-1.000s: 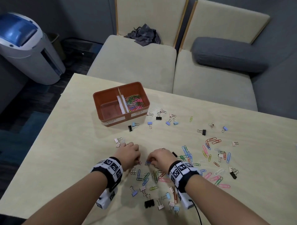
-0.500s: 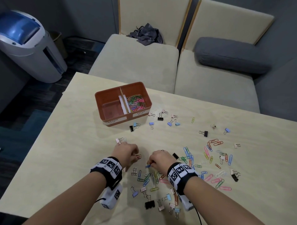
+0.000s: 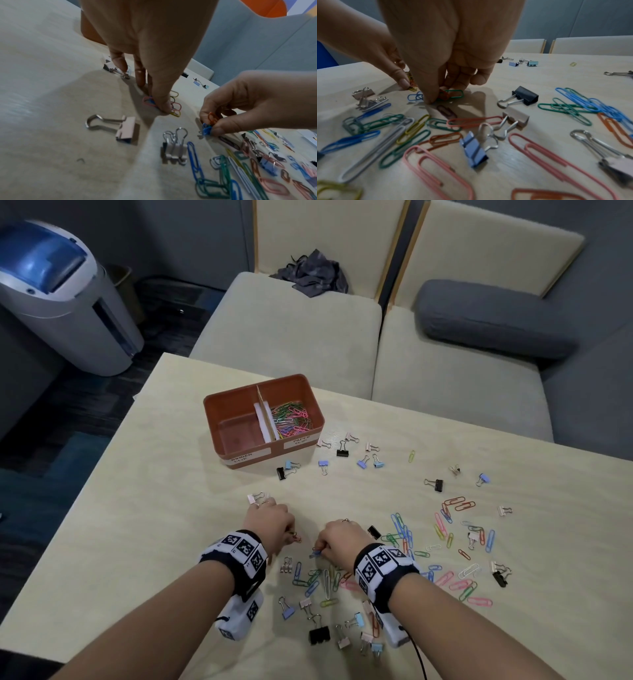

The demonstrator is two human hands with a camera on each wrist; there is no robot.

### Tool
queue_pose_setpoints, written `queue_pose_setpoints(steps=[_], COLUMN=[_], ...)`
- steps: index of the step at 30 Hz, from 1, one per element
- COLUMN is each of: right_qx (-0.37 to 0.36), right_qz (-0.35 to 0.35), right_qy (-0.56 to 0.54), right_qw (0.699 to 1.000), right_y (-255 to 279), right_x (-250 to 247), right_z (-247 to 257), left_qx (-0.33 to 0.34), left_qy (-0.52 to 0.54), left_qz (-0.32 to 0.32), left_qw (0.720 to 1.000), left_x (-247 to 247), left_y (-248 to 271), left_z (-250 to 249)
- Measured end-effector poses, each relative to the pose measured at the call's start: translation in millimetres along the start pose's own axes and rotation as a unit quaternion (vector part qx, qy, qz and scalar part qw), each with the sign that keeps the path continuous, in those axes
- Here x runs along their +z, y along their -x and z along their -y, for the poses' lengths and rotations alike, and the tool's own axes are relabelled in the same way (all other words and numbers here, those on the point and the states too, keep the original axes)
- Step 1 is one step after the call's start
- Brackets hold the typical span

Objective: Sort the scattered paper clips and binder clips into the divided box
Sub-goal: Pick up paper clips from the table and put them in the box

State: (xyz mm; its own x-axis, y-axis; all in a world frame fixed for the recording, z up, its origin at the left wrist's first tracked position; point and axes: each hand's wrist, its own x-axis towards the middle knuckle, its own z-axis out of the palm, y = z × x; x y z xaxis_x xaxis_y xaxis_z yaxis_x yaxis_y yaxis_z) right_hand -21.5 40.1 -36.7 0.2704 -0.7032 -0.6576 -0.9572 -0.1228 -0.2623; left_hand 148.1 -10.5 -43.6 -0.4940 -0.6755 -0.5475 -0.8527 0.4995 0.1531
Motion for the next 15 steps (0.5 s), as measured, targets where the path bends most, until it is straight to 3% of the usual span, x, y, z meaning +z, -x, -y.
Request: queue_pose_setpoints(steps=[5,10,15], right_qx=[0.002,0.016,0.007], right_qz=[-0.005,-0.035,-0.123], right_qy=[-0.028,-0.090,-0.169], right_qw=[1.000,0.995,0.978], right_y=[5,15,26], right_x=[1,-6,-43], right_z=[-2,-5,-10], left_qx=[0.025,0.009,0.020], left_qy=[-0.035,0.031,0.136], left_qz=[-0.014,-0.034,-0.084], left_qw=[0.999,0.999,0.987], left_x=[-1,-9,-30], left_y=[6,11,16], left_z=[2,9,18])
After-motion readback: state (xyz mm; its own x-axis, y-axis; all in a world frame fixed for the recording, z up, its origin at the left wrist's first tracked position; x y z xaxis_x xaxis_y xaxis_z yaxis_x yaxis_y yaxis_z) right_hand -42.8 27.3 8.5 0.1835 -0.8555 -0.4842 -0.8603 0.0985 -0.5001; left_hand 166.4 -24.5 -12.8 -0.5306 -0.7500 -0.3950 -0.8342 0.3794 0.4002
